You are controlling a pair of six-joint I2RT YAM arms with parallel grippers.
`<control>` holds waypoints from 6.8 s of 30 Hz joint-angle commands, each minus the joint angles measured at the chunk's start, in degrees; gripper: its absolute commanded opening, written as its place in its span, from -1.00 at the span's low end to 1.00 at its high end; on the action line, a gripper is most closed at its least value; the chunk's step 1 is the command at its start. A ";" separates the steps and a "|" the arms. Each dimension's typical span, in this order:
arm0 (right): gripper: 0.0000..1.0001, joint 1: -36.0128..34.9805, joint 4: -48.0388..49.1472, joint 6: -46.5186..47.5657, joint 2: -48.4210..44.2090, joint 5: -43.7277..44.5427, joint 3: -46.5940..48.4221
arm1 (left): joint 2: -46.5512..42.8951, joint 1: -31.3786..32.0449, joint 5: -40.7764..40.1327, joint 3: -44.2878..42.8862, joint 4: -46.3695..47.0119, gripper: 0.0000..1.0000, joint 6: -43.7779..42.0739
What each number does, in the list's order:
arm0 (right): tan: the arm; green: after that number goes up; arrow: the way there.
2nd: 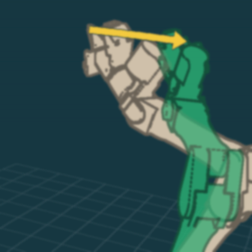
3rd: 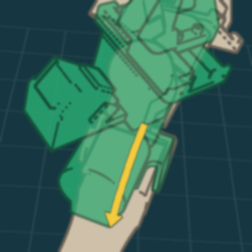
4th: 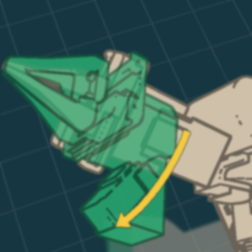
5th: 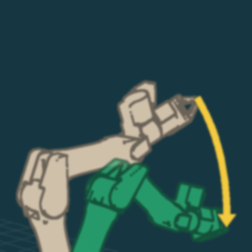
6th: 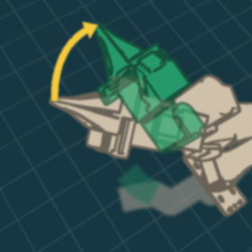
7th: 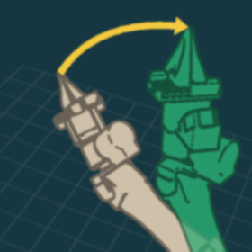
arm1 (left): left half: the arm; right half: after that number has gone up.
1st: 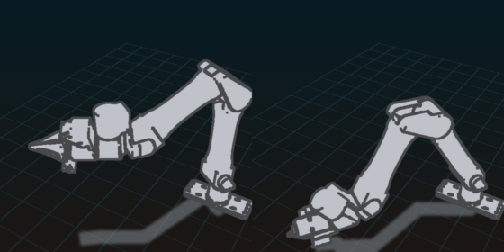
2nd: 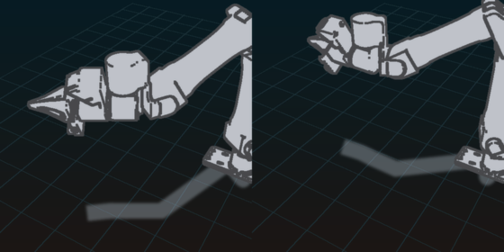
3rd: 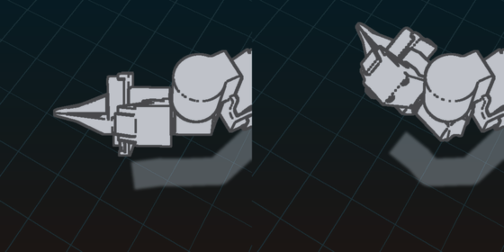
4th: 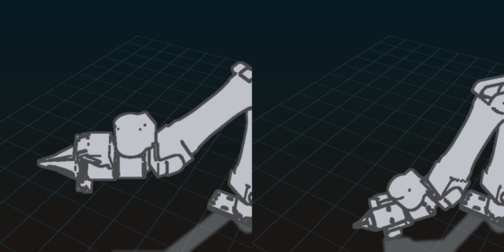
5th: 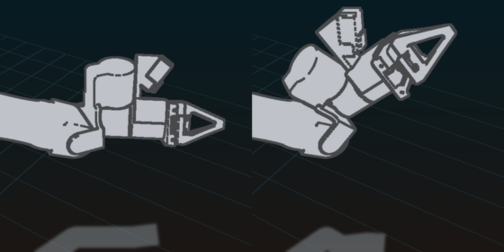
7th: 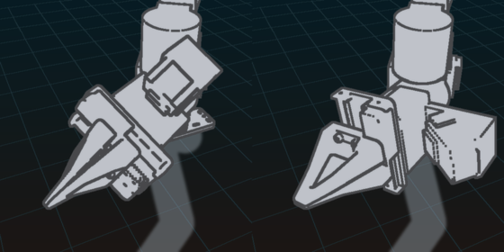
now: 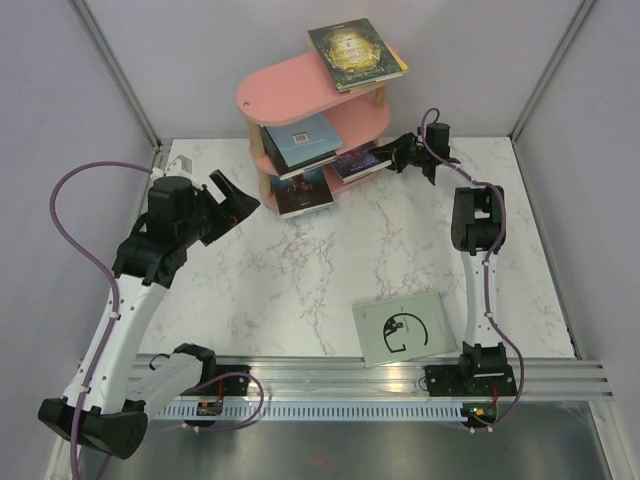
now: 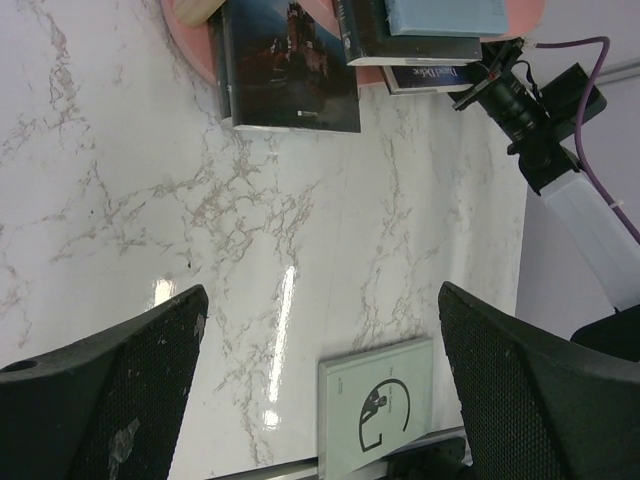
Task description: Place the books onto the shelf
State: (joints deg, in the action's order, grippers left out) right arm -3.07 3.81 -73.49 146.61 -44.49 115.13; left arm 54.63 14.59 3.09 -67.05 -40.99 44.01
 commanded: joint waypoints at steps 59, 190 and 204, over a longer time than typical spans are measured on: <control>0.41 3.35 -38.21 27.55 -71.73 22.18 -88.75 | 42.83 30.49 33.20 15.37 31.85 1.00 -5.08; 0.70 -18.37 64.57 -25.12 -49.21 -10.27 -73.37 | 22.22 4.84 46.77 32.27 76.61 -0.95 26.33; 0.96 -25.58 39.77 -17.02 -65.74 3.33 -75.85 | 12.00 3.87 24.52 25.48 55.16 -0.95 23.58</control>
State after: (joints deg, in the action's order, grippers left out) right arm -26.70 44.75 -89.97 83.77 -46.06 35.75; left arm 69.41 18.59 35.42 -37.54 16.93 70.85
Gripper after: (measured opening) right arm 0.982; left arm 0.289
